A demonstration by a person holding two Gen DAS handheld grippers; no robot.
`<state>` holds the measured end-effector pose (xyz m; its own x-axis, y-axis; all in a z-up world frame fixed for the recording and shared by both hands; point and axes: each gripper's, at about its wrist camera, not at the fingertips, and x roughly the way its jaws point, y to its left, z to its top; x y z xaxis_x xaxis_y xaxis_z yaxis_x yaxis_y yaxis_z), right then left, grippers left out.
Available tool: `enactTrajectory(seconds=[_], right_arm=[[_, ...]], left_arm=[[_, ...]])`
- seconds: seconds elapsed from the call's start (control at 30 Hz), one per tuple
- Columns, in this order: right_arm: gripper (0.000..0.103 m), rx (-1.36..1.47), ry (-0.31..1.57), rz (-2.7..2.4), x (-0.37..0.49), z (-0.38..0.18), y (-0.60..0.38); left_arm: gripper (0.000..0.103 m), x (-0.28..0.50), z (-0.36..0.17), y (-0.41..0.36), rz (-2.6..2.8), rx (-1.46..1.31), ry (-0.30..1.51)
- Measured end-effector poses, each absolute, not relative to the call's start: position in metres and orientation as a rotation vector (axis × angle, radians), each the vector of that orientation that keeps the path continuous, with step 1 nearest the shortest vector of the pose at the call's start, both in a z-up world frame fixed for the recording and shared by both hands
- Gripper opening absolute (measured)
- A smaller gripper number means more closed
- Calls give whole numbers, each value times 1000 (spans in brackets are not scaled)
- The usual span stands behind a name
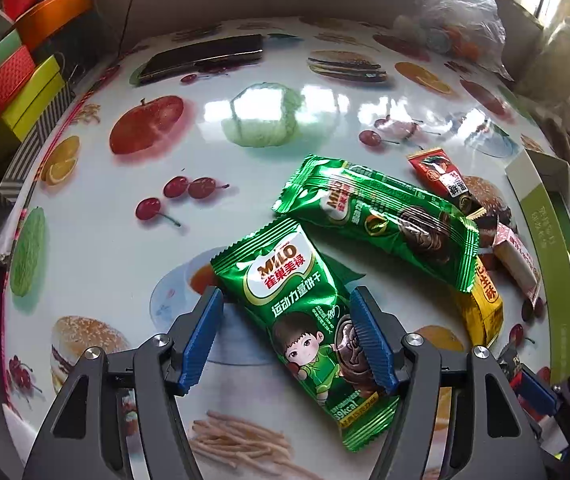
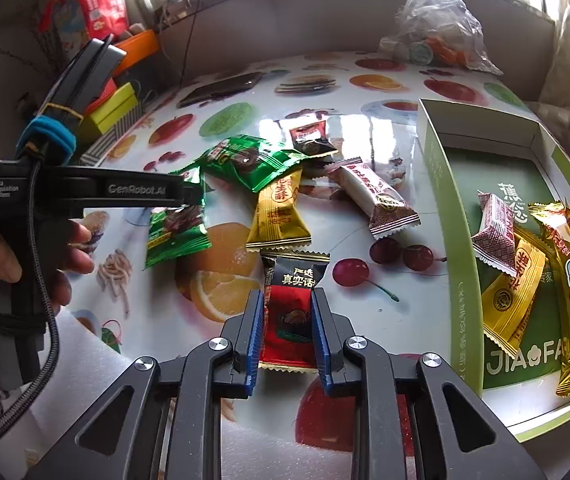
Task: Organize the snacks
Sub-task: 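Grasp the red candy with the right gripper while the left grasps a green MILO pack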
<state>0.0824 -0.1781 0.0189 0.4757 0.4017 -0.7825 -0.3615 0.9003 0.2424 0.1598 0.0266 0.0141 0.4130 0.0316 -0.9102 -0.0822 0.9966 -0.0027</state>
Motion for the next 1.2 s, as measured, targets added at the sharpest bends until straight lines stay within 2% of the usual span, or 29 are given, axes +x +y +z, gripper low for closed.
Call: enactTrajectory(seconds=[0.2, 0.4, 0.6, 0.87, 1.2], right_arm=[[22, 43, 973, 466, 82, 18, -175], [22, 43, 974, 465, 82, 17, -176], [22, 43, 974, 465, 81, 17, -176], [22, 43, 974, 463, 80, 17, -175], [22, 34, 974, 462, 77, 18, -172]], left_arm=[[67, 152, 13, 33, 87, -196, 1107], [67, 156, 10, 18, 144, -80, 1132], [67, 152, 9, 19, 146, -76, 1111], [44, 144, 15, 25, 129, -107, 1070], [43, 134, 16, 30, 78, -139, 1039]])
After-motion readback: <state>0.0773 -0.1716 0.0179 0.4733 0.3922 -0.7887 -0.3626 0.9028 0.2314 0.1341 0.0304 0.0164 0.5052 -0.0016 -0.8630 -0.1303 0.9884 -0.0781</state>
